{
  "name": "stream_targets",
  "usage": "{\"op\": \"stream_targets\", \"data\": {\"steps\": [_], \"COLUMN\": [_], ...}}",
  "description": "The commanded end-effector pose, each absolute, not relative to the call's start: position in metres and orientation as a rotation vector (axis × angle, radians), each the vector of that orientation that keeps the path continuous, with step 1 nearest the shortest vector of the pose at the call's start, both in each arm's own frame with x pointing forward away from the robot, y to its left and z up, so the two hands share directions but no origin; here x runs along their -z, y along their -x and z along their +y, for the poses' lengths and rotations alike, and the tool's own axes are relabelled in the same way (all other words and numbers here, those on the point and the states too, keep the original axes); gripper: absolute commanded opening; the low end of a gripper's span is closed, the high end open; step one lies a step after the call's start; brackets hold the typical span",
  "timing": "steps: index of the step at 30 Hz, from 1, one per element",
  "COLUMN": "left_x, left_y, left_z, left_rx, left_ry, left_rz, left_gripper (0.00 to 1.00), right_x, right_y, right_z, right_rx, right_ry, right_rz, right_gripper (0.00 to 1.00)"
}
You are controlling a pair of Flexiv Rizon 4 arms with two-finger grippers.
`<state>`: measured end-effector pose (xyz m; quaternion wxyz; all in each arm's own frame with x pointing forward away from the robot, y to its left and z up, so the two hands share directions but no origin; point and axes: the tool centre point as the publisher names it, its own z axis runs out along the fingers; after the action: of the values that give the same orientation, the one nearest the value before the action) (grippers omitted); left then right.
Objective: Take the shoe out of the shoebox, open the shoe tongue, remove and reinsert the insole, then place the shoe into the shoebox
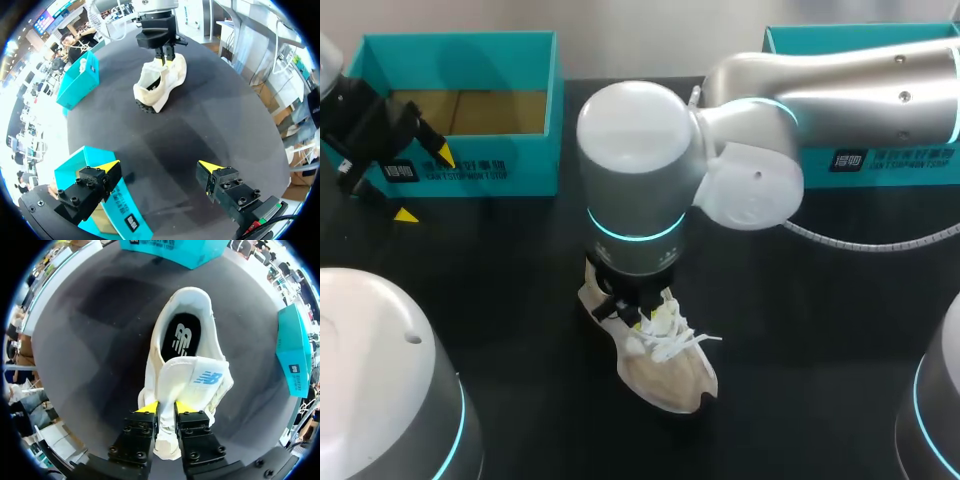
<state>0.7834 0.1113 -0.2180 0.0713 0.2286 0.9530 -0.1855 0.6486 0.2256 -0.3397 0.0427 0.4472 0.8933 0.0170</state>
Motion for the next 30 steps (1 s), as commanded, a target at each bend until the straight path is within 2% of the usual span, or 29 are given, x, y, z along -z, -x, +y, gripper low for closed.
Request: {"op": "stream_targets", "data": {"steps": [1, 15, 30], "left_x": [0.218, 0.218, 0.218], "left_y": [-0.783, -0.783, -0.783], "left_z": [0.111, 0.111, 0.111], "left_rx": [0.552, 0.552, 0.552], "left_ry": [-0.687, -0.687, -0.687], "left_rz": [2.866, 2.866, 2.866], "left_gripper": [1.0, 1.0, 1.0], "right_x": [0.343, 0.33, 0.365], "right_y": [-0.651, -0.654, -0.68], "right_z": [0.227, 0.216, 0.223], "right_rx": [-0.019, -0.003, 0.001], "right_ry": [-1.398, -1.439, -1.493], "right_rz": [2.698, 2.616, 2.635], "right_gripper": [0.15, 0.17, 0.14]}}
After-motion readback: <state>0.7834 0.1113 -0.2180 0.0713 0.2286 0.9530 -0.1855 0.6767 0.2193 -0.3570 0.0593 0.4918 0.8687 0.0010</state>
